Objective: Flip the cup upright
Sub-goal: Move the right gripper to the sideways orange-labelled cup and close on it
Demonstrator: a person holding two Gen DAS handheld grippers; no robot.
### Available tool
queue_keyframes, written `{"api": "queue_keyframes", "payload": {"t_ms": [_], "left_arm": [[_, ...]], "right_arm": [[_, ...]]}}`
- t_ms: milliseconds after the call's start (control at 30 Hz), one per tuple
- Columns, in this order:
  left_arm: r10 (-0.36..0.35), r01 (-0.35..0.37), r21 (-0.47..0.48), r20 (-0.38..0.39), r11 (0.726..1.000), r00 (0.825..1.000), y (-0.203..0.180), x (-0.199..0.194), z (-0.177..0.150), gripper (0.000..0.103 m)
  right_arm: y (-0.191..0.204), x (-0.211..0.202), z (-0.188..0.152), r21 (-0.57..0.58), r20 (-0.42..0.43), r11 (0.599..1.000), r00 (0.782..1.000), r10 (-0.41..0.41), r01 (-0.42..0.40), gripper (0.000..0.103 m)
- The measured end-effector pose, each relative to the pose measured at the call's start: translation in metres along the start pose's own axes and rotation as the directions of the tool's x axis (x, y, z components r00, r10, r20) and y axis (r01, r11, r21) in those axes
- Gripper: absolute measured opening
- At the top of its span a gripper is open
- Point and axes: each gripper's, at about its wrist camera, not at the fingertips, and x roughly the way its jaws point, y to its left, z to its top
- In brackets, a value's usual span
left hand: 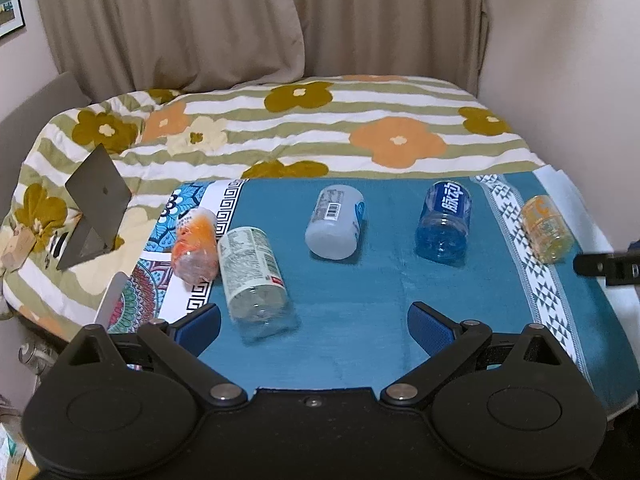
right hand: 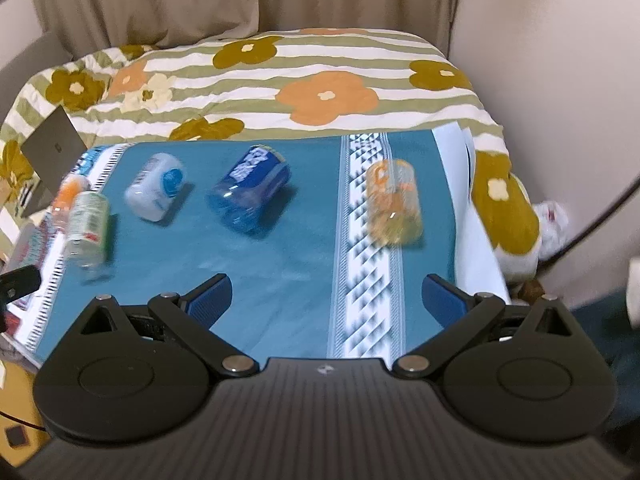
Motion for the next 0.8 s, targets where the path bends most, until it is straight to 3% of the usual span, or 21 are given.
{"api": "queue_keyframes", "payload": {"t_ms": [433, 800], "left_arm": [[0.04, -0.041, -0.018, -0.068, 0.999, 0.997, -0.045, 0.05, 0.012, 0.101], [0.016, -0.016, 0.001, -0.112, 1.0, 0.994, -0.072, 0.081, 0.019, 0.101]], "right_arm": [[-0.055, 0.11, 0.048, -0.112, -0.093, 0.993, 0.995, 0.036, -0.046, 0.103], [-0.065, 0.154, 0.056, -0.134, -0.155, 0.987, 0.986, 0.064, -0.085, 0.09]]}}
